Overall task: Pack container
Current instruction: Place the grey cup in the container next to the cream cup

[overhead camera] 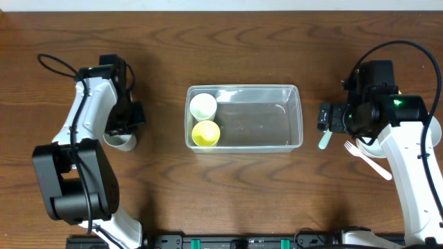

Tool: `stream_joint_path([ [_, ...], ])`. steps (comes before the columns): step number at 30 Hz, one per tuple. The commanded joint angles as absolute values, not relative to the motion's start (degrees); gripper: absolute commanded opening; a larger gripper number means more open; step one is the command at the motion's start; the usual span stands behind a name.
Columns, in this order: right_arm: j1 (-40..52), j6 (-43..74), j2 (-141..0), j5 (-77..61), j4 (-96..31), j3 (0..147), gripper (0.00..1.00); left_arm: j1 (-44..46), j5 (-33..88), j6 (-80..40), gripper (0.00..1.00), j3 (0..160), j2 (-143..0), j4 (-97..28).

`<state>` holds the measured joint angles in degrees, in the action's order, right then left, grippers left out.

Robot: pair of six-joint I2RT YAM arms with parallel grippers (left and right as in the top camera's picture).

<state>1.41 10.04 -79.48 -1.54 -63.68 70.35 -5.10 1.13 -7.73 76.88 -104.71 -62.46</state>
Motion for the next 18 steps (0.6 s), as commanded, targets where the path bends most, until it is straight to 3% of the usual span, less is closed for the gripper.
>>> stream_joint_path([
  [1,1.08,10.0,-79.53,-1.3,-63.7,71.18,0.99,-1.37,0.91,-8.05,0.06,82.15,-100.51,-65.58],
  [10,1.08,10.02,-79.53,-1.3,-63.42,71.18,0.99,21.74,0.84,-5.67,0.06,103.59,-94.39,-71.31],
  [18,1.08,10.0,-79.53,-1.3,-63.44,71.18,0.99,35.77,0.91,-4.27,0.06,105.47,-99.29,-65.39],
])
